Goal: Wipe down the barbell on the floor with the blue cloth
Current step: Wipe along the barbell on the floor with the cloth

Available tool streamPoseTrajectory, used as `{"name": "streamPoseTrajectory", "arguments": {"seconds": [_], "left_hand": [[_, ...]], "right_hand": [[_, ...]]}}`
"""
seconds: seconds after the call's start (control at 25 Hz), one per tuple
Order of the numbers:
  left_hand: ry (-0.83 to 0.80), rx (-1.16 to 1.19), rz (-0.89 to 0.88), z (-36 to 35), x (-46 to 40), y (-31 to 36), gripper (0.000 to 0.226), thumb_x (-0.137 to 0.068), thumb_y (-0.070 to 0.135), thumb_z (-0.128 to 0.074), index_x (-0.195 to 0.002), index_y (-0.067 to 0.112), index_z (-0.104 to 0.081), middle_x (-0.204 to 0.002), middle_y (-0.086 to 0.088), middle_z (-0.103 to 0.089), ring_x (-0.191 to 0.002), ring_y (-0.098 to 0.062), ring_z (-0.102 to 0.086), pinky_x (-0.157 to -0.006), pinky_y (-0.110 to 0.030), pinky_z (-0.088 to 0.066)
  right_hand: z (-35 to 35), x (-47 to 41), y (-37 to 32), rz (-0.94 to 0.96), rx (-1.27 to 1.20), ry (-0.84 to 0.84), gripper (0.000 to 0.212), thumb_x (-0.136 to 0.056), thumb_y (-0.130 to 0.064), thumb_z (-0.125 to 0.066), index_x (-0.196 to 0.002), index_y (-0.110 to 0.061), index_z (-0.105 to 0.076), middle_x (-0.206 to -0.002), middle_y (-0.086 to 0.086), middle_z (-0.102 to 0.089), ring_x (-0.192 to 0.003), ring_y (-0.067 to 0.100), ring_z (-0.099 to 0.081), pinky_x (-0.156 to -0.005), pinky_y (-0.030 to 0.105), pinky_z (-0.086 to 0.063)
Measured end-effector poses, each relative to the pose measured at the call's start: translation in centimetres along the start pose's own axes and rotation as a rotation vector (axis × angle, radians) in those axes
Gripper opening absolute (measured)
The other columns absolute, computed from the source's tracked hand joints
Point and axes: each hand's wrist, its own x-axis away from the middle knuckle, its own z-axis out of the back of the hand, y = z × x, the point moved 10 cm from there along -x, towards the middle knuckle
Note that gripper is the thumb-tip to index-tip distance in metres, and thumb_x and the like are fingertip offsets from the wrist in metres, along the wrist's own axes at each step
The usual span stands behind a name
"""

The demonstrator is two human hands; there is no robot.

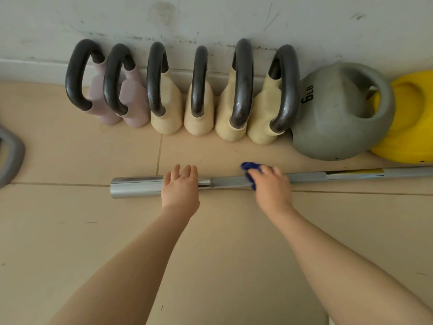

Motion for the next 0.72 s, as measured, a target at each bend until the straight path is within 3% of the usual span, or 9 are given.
{"name": "streamPoseTrajectory", "arguments": {"seconds": [0.08, 0.24, 0.32, 0.44, 0.52, 0.64, 0.72], "left_hand": [[-0.018, -0.015, 0.015, 0.2, -0.2, 0.3, 0.066, -0.088, 0.008, -0.048, -0.146, 0.012, -0.018, -0.151, 0.000, -0.027, -0.143, -0.026, -0.013, -0.116, -0.036, -0.015], [-0.002, -0.039, 0.038, 0.0, -0.1, 0.5, 0.068, -0.087, 0.009, -0.049, -0.145, 0.008, -0.016, -0.147, -0.002, -0.032, -0.136, -0.024, -0.026, -0.113, -0.034, -0.023], [-0.013, -0.091, 0.054, -0.2, 0.1, 0.4, 0.070, -0.089, 0.013, -0.049, -0.147, 0.010, -0.010, -0.150, -0.001, -0.026, -0.138, -0.024, -0.021, -0.114, -0.035, -0.021], [-0.002, -0.159, 0.073, 0.1, 0.6, 1.5, 0.070, -0.090, 0.015, -0.046, -0.147, 0.012, -0.007, -0.153, -0.004, -0.017, -0.139, -0.026, -0.019, -0.113, -0.037, -0.021], [0.053, -0.162, 0.001, 0.6, 0.9, 5.0, 0.065, -0.090, 0.017, -0.047, -0.146, 0.014, -0.014, -0.153, -0.005, -0.017, -0.135, -0.026, -0.025, -0.108, -0.038, -0.024], [0.098, -0.112, -0.169, 0.0, 0.4, 12.0, 0.055, -0.091, 0.013, -0.044, -0.143, 0.016, -0.023, -0.145, -0.004, -0.033, -0.128, -0.026, -0.035, -0.102, -0.037, -0.029], [0.047, -0.052, -0.184, -0.9, -0.6, 14.8, 0.049, -0.093, 0.011, -0.042, -0.140, 0.017, -0.030, -0.134, -0.005, -0.045, -0.122, -0.027, -0.043, -0.097, -0.036, -0.035]], "right_hand": [[-0.2, 0.2, 2.4, -0.202, -0.002, -0.052, 0.032, -0.090, -0.013, -0.044, -0.120, -0.017, -0.053, -0.124, 0.009, -0.052, -0.110, 0.033, -0.044, -0.086, 0.041, -0.040], [-0.6, 1.1, -5.4, 0.216, -0.083, -0.104, 0.033, -0.088, -0.015, -0.049, -0.122, -0.015, -0.050, -0.125, 0.010, -0.048, -0.109, 0.033, -0.044, -0.085, 0.040, -0.041], [-0.2, 0.9, -3.6, 0.349, -0.043, -0.083, 0.038, -0.089, -0.017, -0.049, -0.126, -0.020, -0.048, -0.129, 0.007, -0.048, -0.110, 0.032, -0.044, -0.085, 0.038, -0.041], [0.5, -1.0, 6.2, 0.002, 0.057, -0.015, 0.033, -0.091, -0.019, -0.042, -0.123, -0.019, -0.052, -0.126, 0.008, -0.051, -0.108, 0.032, -0.044, -0.086, 0.038, -0.040], [0.2, -0.7, 7.9, -0.069, 0.050, -0.033, 0.033, -0.089, -0.016, -0.046, -0.122, -0.017, -0.053, -0.125, 0.009, -0.051, -0.108, 0.033, -0.044, -0.085, 0.038, -0.040], [-0.2, 0.4, 4.5, 0.213, -0.029, -0.072, 0.043, -0.086, -0.011, -0.051, -0.128, -0.021, -0.049, -0.127, 0.007, -0.049, -0.111, 0.031, -0.044, -0.086, 0.039, -0.042], [-0.1, 0.1, 6.6, 0.280, -0.056, -0.107, 0.043, -0.087, -0.009, -0.050, -0.128, -0.023, -0.049, -0.126, 0.005, -0.050, -0.111, 0.030, -0.044, -0.084, 0.038, -0.042]]}}
